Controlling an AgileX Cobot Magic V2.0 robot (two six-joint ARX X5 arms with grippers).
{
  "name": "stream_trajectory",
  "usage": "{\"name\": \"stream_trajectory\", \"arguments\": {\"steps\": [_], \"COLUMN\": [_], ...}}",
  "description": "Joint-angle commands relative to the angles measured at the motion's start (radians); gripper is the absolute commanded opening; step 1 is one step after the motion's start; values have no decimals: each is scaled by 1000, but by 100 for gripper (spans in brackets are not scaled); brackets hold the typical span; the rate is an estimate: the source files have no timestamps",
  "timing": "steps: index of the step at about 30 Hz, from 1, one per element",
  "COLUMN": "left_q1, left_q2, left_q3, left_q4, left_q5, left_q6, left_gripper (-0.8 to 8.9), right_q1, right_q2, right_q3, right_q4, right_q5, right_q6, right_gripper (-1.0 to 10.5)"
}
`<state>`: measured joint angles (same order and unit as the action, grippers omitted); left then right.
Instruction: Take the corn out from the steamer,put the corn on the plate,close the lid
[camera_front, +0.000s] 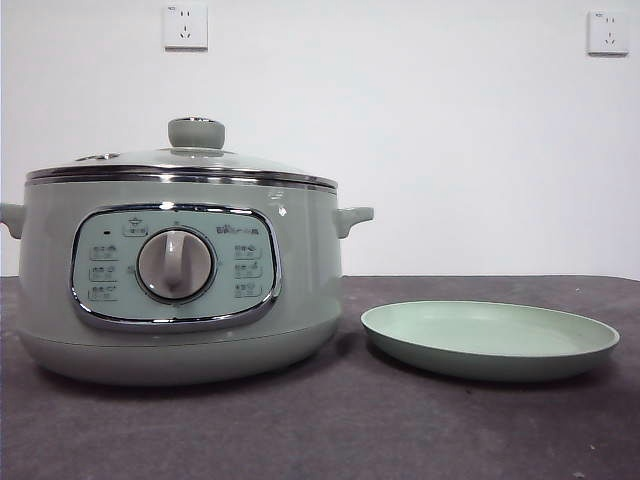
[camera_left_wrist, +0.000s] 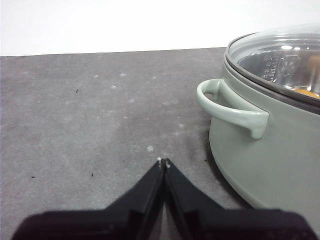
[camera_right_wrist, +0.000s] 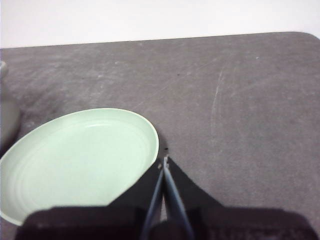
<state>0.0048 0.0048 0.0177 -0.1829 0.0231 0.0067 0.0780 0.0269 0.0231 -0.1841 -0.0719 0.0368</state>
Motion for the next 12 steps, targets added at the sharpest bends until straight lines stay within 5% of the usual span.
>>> {"name": "stream_trajectory", "arguments": {"steps": [1,7,12], "left_q1": [3,1,1], "left_q2": [-3,-3,-3], "left_q3": [-15,-15,-15], "left_q4": [3,17,44], "left_q5": [26,201,293], "left_q6": [-57,-392,-455], "left_gripper": [-3,-3,-3], "right_q1": [0,1,1], "right_q2": [0,0,0], "right_q3": [-16,-16,-16], "right_q4": [4,5,5], "right_q5": [-2,-1,-1], "right_q6": [123,546,620], "right_gripper": [1,1,1]}}
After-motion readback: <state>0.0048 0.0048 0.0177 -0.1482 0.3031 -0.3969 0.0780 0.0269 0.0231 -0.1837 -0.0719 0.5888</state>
